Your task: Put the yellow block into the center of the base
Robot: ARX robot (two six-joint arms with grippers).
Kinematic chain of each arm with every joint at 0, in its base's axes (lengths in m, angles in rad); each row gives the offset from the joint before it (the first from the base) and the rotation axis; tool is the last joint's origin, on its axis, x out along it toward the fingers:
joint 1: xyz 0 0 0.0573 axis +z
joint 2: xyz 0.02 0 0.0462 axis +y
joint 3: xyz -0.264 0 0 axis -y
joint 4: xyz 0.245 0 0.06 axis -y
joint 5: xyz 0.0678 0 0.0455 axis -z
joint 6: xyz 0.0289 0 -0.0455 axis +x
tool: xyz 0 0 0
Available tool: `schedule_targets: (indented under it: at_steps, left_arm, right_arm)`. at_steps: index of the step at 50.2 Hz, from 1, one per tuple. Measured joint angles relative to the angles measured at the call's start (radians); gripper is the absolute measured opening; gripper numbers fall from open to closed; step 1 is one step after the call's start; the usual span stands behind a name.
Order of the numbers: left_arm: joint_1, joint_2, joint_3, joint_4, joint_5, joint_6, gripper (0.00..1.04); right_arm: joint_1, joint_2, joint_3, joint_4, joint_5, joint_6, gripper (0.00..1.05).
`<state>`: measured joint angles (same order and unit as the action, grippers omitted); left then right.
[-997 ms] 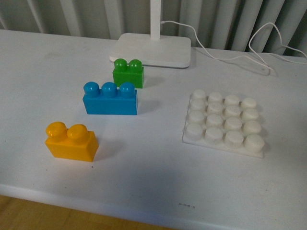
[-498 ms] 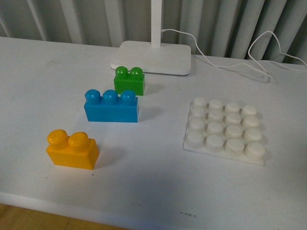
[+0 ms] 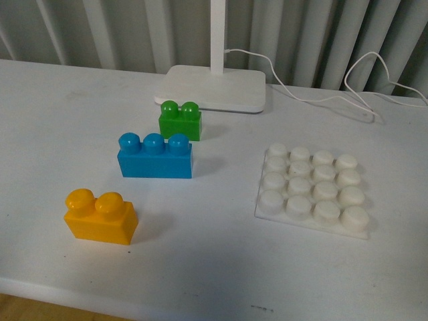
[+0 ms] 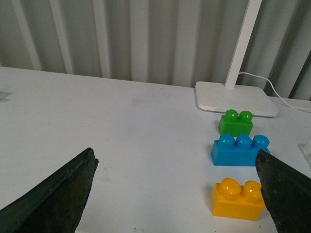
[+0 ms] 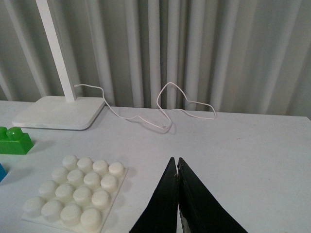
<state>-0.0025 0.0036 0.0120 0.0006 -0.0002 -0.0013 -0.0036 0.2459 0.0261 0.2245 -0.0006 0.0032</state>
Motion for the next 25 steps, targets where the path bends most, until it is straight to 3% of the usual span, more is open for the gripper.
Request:
schedule_targets:
  at_steps: [13,18,25]
  left_arm:
    - [0.000,0.000,0.000,0.000,0.000,0.000,0.98]
    - [0.000,0.000,0.000,0.000,0.000,0.000,0.98]
    - [0.000,0.000,0.000,0.000,0.000,0.000,0.98]
  right_arm:
    - [0.000,-0.079,-0.021,-0.053,0.000,0.000,0.01]
    - [0.000,-0.194,-0.020,-0.206,0.000,-0.001,0.01]
    - [0.001,-0.241,-0.020,-0.220,0.000,-0.001,0.01]
